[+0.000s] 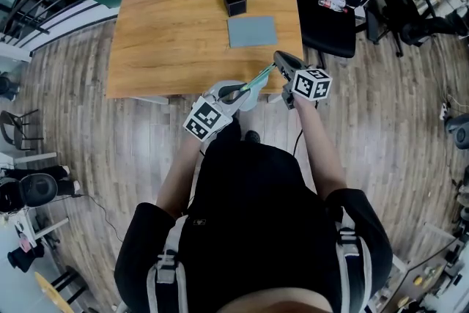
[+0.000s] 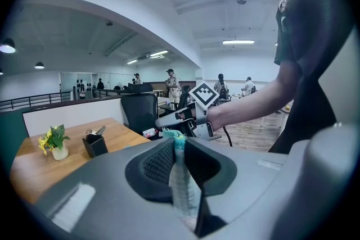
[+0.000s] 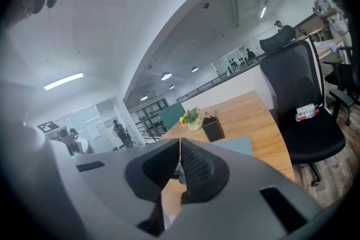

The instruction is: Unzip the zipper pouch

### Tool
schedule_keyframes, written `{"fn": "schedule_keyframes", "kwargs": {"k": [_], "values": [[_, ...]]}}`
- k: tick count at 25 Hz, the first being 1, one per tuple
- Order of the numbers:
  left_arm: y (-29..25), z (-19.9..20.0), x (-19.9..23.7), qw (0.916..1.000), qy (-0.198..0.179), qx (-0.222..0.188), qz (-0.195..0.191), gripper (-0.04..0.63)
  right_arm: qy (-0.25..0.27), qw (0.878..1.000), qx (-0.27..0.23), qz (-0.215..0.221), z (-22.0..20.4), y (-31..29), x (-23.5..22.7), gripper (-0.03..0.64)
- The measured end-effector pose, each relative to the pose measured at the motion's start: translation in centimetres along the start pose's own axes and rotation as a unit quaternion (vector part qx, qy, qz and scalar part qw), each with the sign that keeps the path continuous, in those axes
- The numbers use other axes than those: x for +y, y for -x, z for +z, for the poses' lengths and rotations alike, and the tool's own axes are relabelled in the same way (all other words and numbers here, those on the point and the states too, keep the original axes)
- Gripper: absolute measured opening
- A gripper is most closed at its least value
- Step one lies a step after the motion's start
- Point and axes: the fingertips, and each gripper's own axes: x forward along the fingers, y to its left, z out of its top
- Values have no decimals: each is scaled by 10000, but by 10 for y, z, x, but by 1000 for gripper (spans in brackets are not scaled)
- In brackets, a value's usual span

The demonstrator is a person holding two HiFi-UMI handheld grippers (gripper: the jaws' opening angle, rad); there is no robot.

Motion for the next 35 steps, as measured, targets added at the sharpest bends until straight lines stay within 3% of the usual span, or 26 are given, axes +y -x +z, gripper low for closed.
{"fn": "schedule_keyframes", "kwargs": {"k": [9, 20, 23, 35], "values": [[6, -4, -2, 10000, 13, -8, 70, 51, 157, 9998, 82, -49, -8, -1, 5, 14], [20, -14, 5, 9989, 73, 19, 467, 51, 445, 9983, 262, -283, -22, 12, -6, 41], [22, -18, 7, 9981, 107, 79, 607, 51, 639, 9971, 395, -151, -29, 14, -1, 3], [35, -28, 25, 9935, 271, 153, 1093, 51, 1155, 9907, 714, 117, -46, 20, 9, 3]]}}
